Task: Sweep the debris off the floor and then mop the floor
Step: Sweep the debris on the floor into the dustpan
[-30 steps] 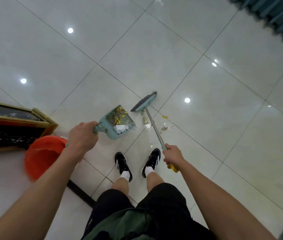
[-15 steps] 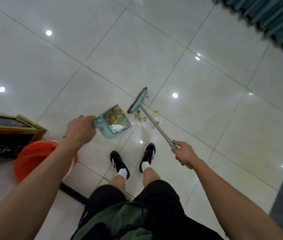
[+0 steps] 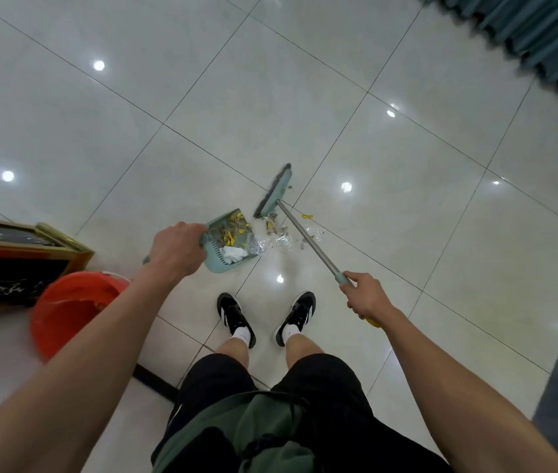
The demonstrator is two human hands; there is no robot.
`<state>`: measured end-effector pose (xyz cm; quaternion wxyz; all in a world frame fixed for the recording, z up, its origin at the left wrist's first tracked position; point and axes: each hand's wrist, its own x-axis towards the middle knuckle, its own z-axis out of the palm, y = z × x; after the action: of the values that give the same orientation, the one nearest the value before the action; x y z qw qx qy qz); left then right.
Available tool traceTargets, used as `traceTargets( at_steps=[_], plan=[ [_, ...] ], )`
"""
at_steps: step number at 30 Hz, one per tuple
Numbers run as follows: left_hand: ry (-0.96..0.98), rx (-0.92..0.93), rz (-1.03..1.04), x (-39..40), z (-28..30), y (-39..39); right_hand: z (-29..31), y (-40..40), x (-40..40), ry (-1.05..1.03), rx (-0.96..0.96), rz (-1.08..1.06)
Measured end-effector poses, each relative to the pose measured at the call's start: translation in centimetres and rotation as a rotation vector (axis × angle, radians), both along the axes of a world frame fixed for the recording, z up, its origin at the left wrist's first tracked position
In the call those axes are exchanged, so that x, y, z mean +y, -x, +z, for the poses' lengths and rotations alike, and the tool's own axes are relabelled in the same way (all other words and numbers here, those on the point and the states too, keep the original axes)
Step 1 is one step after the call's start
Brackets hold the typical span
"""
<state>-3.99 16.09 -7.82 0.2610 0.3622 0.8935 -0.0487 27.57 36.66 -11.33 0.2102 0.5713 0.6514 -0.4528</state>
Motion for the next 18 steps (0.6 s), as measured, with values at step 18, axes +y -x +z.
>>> traceTargets(
  at_steps=[18],
  plan=[
    [-0.002,0.038,-0.105,4.5,0.1,-2.9,0.2,-6.1,2.4,-0.32,-0.379,0.343]
  ],
)
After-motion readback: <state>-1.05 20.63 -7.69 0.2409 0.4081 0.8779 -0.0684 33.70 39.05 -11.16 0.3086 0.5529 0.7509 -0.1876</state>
